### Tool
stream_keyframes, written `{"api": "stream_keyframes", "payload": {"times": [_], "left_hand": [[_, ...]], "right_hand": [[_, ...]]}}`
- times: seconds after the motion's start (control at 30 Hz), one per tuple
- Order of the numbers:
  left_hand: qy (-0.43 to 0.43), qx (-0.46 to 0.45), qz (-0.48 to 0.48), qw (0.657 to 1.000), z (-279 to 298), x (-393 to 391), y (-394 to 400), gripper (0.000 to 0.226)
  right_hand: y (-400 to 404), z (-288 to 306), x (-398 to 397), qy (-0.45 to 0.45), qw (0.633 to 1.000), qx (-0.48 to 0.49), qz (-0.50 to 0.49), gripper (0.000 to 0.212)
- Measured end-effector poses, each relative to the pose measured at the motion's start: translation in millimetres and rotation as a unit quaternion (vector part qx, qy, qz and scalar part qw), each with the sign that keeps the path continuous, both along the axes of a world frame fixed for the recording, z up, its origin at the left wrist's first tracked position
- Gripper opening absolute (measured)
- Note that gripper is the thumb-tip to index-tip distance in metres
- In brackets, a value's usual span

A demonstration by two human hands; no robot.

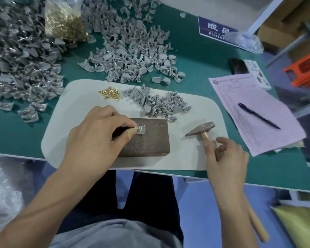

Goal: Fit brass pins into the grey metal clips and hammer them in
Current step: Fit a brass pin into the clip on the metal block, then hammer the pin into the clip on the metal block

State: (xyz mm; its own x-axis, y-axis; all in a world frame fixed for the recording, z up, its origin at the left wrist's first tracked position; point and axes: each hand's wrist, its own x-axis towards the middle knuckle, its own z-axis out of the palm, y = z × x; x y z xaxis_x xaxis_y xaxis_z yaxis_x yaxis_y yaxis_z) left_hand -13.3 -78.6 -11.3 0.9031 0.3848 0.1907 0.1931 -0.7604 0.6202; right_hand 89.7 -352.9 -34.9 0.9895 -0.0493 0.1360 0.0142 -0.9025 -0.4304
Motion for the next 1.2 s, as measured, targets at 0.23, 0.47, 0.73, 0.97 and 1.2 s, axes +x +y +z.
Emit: {"api": "stream_keyframes", "payload": {"times": [0.23,0.47,0.73,0.97,1.2], "left_hand": [[-0.003,0.001,-0.002,1.0,-1.1,4.4,0.4,0.01],[-0.013,-0.017,-0.006,1.0,-2.0,5.0,1.6,0.008],[-0.016,-0.018,-0.002,1.0,-4.3,6.3,5.4,0.006],[-0.018,-0.02,-0.012,1.0,-2.2,7.6,6.1,0.004],[-0.011,-0.015,-0.01,1.0,-0.6,7.0,6.5,0.005]], "right_hand": [[13.0,5.4,1.5,0.019,0.998,-0.027,0.045,0.026],[43.5,43.6,-9.6,0.024,0.961,0.166,0.219,0.02],[80.2,68.9,-12.7,0.035,0.939,-0.021,0.342,0.033],[85.1,70.3,-17.8,-0.114,0.949,0.029,0.291,0.034],[83.3,62.6,-23.1,-0.152,0.955,0.047,0.251,0.032]]}}
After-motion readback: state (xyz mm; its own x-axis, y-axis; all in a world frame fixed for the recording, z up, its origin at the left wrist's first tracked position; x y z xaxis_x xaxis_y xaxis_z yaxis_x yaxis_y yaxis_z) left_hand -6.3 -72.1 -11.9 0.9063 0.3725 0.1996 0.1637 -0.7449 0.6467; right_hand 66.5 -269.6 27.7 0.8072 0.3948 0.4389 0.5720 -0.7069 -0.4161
